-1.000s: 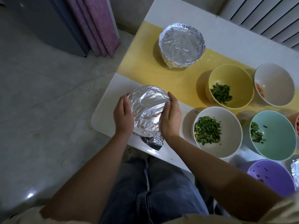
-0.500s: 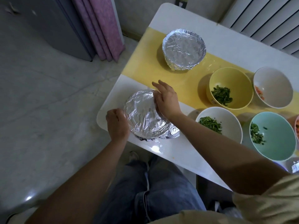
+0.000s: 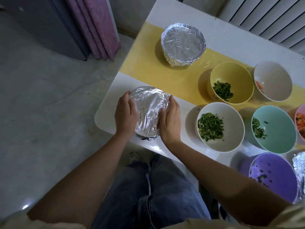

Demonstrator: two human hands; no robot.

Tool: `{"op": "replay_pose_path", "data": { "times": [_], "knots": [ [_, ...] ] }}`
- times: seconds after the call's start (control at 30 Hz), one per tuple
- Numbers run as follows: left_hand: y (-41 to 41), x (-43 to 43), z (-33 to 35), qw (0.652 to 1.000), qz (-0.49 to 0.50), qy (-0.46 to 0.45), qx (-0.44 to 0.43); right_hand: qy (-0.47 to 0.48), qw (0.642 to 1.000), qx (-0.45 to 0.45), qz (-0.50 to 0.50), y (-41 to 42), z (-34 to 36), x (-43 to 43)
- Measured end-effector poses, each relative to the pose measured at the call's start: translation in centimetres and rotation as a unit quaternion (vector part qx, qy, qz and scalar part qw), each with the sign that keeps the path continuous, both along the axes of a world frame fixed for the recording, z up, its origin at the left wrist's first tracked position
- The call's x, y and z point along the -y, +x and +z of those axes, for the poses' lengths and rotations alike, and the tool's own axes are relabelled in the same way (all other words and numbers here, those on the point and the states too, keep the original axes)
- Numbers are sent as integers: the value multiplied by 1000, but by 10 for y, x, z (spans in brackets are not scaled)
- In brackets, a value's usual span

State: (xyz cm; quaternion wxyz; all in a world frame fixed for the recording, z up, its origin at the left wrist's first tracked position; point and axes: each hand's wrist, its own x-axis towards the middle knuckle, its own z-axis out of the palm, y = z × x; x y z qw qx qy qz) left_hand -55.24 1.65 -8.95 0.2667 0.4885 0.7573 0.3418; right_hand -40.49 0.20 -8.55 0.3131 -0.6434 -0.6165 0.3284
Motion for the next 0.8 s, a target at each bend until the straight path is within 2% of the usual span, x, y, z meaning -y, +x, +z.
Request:
{"op": "replay_pose_path", "data": {
  "times": [0.23,0.37,0.63,0.8],
  "knots": [
    [-2,3,-10,986,77,-7,149,-20,994,-84,-71,-2,-4,-9],
    [2,5,-13,976,105,-6,192,-45,989,-120,-71,3,-3,-23],
    [1,8,-9,970,99,-24,220,-91,980,-163,-62,10,-7,-37],
    [-1,14,-1,989,76,-32,127,-133,979,-153,-1,20,-12,-59]
  ]
}}
